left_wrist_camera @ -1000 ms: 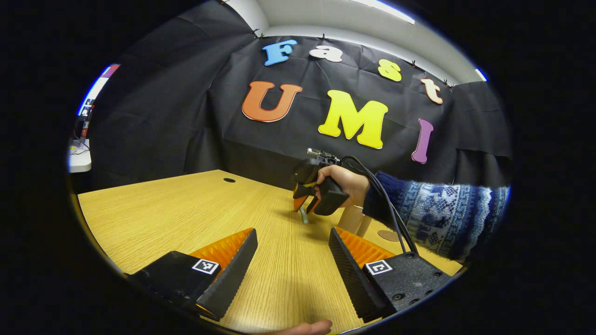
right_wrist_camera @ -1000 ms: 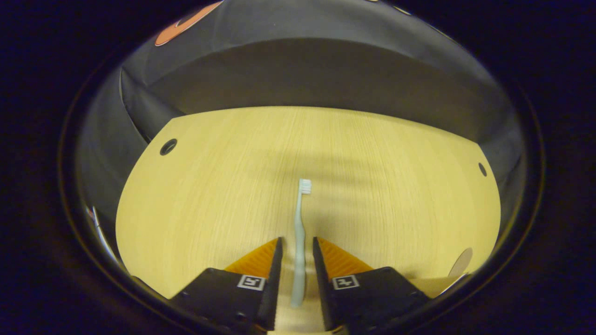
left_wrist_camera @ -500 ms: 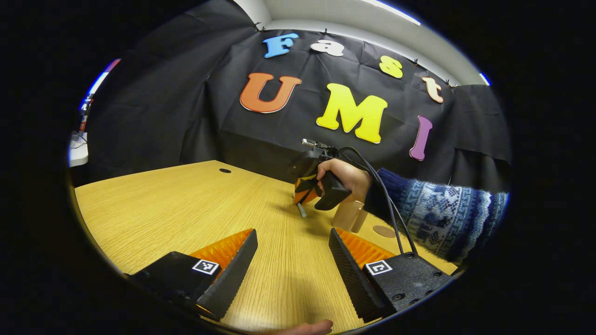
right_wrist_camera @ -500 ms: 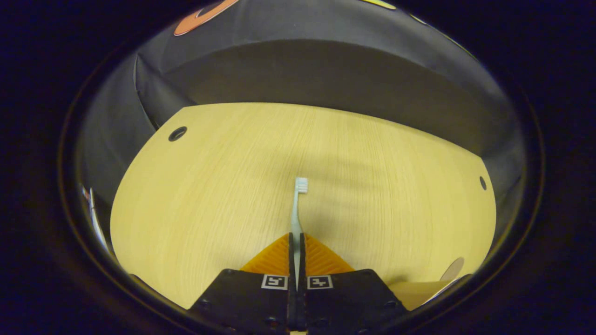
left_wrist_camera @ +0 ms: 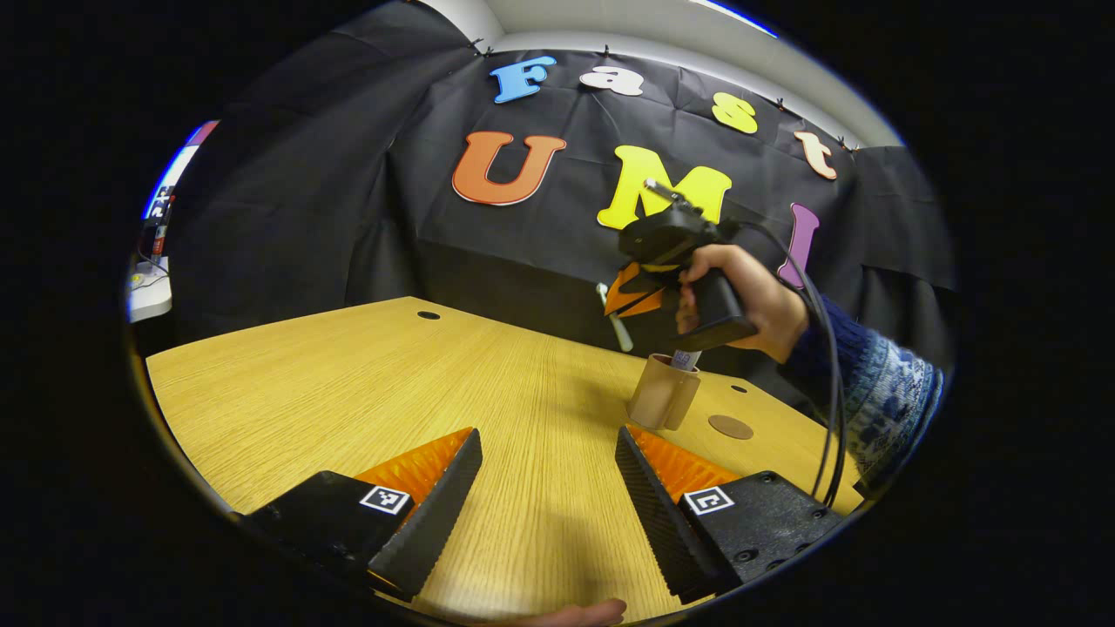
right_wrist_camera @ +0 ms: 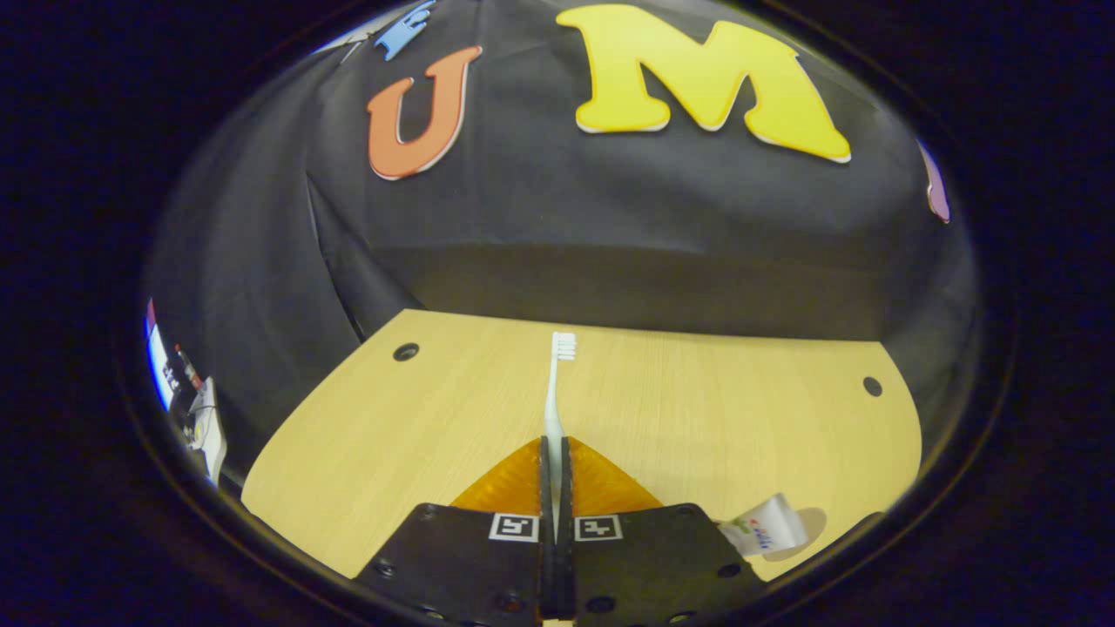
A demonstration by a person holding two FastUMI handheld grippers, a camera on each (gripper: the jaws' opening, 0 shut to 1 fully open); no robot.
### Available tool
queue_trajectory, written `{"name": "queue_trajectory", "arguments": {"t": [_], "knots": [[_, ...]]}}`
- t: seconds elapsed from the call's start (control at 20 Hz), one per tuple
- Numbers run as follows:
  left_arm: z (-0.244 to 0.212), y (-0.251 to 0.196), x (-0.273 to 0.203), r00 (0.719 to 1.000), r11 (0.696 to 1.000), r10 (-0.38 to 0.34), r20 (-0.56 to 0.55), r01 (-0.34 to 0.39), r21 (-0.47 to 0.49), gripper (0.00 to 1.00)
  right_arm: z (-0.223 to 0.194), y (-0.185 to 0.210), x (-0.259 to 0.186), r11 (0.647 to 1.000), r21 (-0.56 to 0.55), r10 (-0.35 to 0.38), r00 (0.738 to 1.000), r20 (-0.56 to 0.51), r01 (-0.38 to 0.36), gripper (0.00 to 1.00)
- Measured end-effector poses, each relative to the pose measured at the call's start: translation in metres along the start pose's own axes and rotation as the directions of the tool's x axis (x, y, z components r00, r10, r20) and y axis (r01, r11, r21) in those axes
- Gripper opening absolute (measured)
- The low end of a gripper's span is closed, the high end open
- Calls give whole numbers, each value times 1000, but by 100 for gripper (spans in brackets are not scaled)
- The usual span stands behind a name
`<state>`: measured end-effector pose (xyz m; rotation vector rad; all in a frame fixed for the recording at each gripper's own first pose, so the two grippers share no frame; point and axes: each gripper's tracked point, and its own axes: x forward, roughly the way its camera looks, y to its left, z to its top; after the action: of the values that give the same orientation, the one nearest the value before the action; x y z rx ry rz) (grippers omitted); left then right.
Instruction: Put the toothbrush and toothpaste on the desktop into the cup, then pick up the cup and place it on the coaster on the desktop.
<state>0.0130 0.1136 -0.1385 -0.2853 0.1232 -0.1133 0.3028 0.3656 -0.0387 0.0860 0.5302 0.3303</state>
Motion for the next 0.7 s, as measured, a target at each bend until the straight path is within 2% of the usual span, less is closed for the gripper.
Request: {"name": "queue_trajectory", "arguments": {"t": [0.1,0.3,0.4,0.55,0.7], "knots": [[-6,-10,0,1000,1000,-11,-20,11,12,98,19,-10,-36,999,8,30,991,128,-31,0],[-37,-20,12,993,1000,-9,-115,11,22,98,29,-29,-85,997,56,35,944,329,-57,0],[-49,-22,14,987,999,17,-160,-11,37,98,26,-27,-98,999,28,5,910,416,-18,0],[-35,-33,6,994,997,5,-108,3,74,98,16,-12,-113,1000,-14,-14,845,534,25,0],[-12,-38,1,1000,993,6,-21,-4,117,98,5,-13,-116,999,1,-44,799,600,54,0]]}}
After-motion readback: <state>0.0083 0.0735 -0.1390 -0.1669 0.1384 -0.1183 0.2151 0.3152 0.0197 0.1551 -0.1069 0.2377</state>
